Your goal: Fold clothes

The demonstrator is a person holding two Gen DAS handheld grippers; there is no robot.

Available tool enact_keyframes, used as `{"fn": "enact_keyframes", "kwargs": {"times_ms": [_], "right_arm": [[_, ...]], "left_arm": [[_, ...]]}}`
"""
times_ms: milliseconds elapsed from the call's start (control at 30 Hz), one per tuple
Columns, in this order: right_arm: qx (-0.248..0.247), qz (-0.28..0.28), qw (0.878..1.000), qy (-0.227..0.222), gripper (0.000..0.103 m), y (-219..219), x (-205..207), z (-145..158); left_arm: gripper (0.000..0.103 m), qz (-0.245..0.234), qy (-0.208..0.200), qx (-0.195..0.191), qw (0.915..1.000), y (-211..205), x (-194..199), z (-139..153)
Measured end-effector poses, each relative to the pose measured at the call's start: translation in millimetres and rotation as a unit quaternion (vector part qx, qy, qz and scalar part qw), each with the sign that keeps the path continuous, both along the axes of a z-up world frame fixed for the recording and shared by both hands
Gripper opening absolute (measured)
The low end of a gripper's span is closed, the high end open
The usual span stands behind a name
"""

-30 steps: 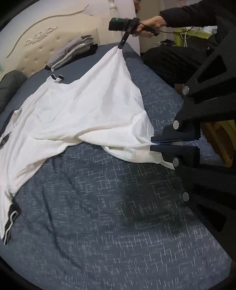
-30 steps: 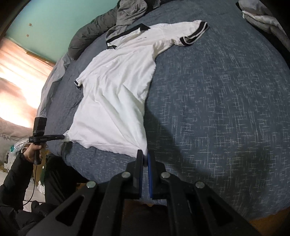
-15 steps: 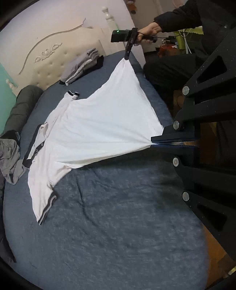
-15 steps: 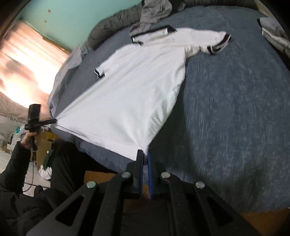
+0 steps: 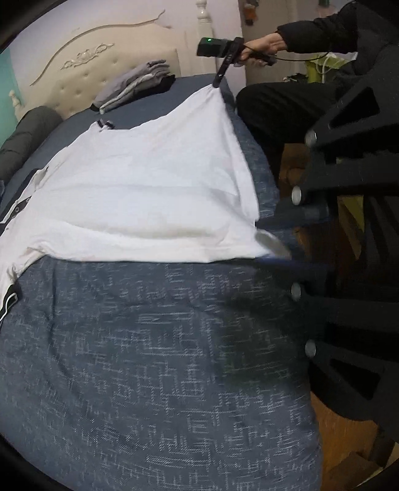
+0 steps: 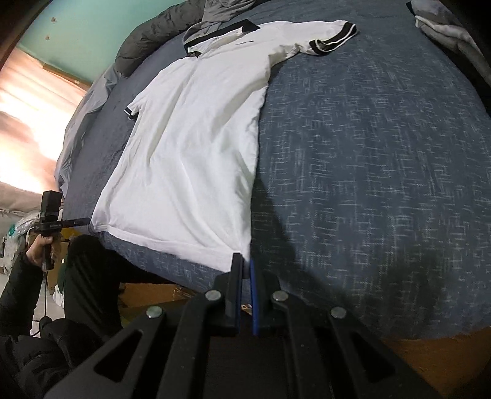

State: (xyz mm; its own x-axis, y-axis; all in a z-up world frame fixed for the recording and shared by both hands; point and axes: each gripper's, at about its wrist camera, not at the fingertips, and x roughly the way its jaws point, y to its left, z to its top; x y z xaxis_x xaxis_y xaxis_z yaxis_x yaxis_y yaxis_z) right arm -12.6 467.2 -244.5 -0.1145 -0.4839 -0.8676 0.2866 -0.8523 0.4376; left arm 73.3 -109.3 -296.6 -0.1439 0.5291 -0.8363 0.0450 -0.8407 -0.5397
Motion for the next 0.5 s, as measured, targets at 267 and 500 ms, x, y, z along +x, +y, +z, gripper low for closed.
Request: {"fn": "enact_keyframes", "kwargs": {"times_ms": [267,500], "right_arm": [[-0.001,-0.028,1.0,-0.007,0.004,13.8,-1.5,-10.0],[-0.023,-0.031,0.999,-0.005,0.01,1.4,-12.3,-7.0]], "left_arm": [[0.031,-0.002,-0.013,-0.006,0.9999,10.7,-14.6,-11.6],[0.031,0.008,-0.007,-0.004,0.9999,13.8,-24.3,-8.7]]}}
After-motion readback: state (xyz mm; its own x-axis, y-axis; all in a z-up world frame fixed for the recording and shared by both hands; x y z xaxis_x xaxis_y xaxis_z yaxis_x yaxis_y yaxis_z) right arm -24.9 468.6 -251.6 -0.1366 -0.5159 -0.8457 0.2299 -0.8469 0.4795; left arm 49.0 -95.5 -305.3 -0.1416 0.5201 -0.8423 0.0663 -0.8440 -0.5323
